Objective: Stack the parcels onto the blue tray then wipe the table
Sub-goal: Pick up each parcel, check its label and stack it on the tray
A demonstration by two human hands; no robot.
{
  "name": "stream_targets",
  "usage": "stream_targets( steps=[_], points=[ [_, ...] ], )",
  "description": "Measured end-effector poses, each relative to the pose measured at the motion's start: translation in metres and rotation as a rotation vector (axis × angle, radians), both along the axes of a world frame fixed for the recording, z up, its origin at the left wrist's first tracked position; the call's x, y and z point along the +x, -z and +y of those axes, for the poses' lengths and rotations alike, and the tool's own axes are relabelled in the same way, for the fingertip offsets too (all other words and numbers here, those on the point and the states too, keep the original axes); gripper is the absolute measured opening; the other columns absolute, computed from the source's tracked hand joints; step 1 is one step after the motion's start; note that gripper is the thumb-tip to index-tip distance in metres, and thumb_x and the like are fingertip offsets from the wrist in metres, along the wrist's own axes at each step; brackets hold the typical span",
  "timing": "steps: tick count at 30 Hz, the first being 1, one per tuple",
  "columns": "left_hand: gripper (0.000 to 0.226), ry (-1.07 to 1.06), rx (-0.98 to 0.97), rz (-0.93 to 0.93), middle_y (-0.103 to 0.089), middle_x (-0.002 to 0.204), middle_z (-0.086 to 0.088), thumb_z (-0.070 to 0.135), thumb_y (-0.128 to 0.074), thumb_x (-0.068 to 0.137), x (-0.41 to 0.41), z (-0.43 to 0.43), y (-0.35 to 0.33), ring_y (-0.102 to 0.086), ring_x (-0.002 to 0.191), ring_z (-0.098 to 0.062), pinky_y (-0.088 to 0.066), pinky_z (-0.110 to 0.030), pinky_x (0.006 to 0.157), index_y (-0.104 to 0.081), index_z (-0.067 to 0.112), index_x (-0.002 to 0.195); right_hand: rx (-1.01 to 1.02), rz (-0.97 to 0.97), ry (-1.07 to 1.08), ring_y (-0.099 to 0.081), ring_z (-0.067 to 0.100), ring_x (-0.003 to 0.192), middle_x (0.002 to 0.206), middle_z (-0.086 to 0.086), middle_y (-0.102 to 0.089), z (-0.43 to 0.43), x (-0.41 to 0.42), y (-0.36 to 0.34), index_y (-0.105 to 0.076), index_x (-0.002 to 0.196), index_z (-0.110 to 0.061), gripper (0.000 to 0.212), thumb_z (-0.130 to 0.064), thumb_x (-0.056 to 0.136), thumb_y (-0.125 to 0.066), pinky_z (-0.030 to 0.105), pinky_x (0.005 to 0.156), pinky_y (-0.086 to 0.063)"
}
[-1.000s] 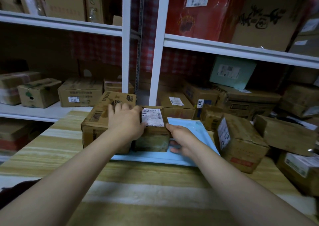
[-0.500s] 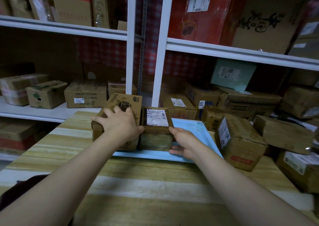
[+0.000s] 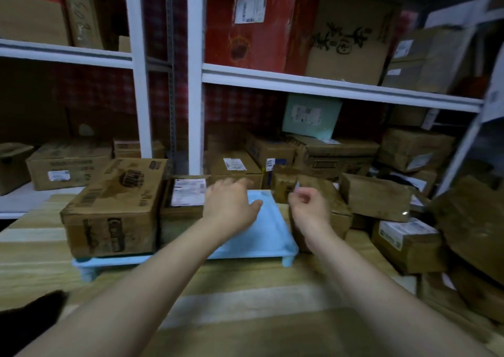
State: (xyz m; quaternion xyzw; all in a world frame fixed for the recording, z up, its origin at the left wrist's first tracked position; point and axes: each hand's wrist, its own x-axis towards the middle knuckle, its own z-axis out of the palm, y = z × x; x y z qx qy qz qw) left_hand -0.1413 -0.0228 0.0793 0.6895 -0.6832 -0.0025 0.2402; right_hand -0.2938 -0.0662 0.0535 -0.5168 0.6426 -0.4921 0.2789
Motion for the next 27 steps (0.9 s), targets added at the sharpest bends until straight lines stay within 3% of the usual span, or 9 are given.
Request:
stream_targets(
  steps=[3,5,8,12,15,19,22,25,27],
  points=[
    [0.048,0.124,0.09,0.118,-0.051,0.142,-0.002,0.041,-0.054,0.094,-0.043,-0.007,0.011,-0.044,0.132,-0.025,-0.035,-0.036,0.106,-0.047,0.029,0.14,0.063,0.305,0.276,-0.036,0.032,0.132,0.141,0.011,-0.043,-0.002,-0.047,0.002,-0.055,0.126,-0.024,0.043,-0.039,0.089,-0.067,0.042,0.105,-0.037],
    [0.049,0.178,0.216,0.273,-0.047,0.146,-0.003,0.032,-0.052,0.097,-0.067,-0.011,0.016,-0.043,0.133,-0.025,-0.037,-0.035,0.108,-0.042,0.026,0.144,0.203,0.299,0.271,-0.033,0.035,0.135,0.146,0.013,-0.035,-0.006,-0.07,0.005,-0.045,0.138,-0.023,0.061,-0.047,0.087,-0.069,0.045,0.107,-0.038],
    [0.05,0.227,0.405,0.496,-0.04,0.151,-0.006,0.022,-0.047,0.101,-0.088,-0.015,0.019,-0.038,0.138,-0.027,-0.033,-0.031,0.108,-0.033,0.017,0.149,0.283,0.018,0.17,-0.043,0.036,0.134,0.15,0.014,-0.04,-0.01,-0.084,0.017,-0.028,0.153,-0.016,0.074,-0.049,0.093,-0.06,0.045,0.109,-0.042],
    [0.049,0.234,0.454,0.613,-0.048,0.145,-0.004,0.017,-0.046,0.101,-0.11,-0.026,0.027,-0.047,0.127,-0.023,-0.04,-0.03,0.101,-0.034,0.022,0.148,0.253,-0.26,0.033,-0.057,0.024,0.108,0.125,0.002,-0.055,-0.008,-0.098,0.03,-0.044,0.145,-0.022,0.05,-0.044,0.1,-0.051,0.045,0.096,-0.054],
    [0.043,0.21,0.376,0.739,-0.057,0.13,0.001,0.014,-0.046,0.099,-0.12,-0.031,0.034,-0.054,0.109,-0.017,-0.046,-0.026,0.09,-0.045,0.025,0.14,0.256,-0.373,-0.015,-0.055,0.019,0.101,0.117,-0.001,-0.056,-0.007,-0.116,0.024,-0.049,0.14,-0.023,0.047,-0.048,0.1,-0.049,0.045,0.093,-0.057],
    [0.032,0.153,0.233,0.9,-0.06,0.115,0.0,0.005,-0.04,0.096,-0.124,-0.027,0.028,-0.058,0.103,-0.02,-0.048,-0.025,0.074,-0.06,0.023,0.114,0.264,-0.573,-0.027,-0.054,0.027,0.118,0.134,0.006,-0.055,-0.009,-0.133,0.018,-0.047,0.139,-0.024,0.052,-0.056,0.097,-0.048,0.048,0.087,-0.059],
    [0.029,0.174,0.095,0.981,-0.069,0.104,0.005,0.004,-0.049,0.095,-0.123,-0.024,0.026,-0.063,0.101,-0.016,-0.053,-0.026,0.079,-0.066,0.027,0.092,0.27,-0.751,-0.04,-0.05,0.039,0.13,0.144,0.012,-0.051,-0.009,-0.141,0.02,-0.046,0.142,-0.024,0.056,-0.054,0.095,-0.055,0.051,0.073,-0.062],
    [0.021,0.232,0.002,1.016,-0.072,0.09,0.012,0.004,-0.063,0.09,-0.121,-0.017,0.026,-0.066,0.098,-0.01,-0.05,-0.021,0.081,-0.065,0.024,0.098,0.266,-0.909,-0.108,-0.05,0.044,0.13,0.145,0.016,-0.051,-0.003,-0.147,0.027,-0.046,0.142,-0.018,0.049,-0.04,0.1,-0.054,0.055,0.074,-0.059],
    [0.039,0.251,-0.061,0.971,-0.068,0.102,0.01,0.002,-0.071,0.083,-0.123,-0.011,0.026,-0.062,0.105,-0.009,-0.047,-0.021,0.088,-0.06,0.022,0.114,0.243,-1.009,-0.172,-0.054,0.046,0.125,0.144,0.019,-0.053,0.002,-0.149,0.031,-0.046,0.142,-0.014,0.046,-0.037,0.102,-0.051,0.057,0.075,-0.057]
  ],
)
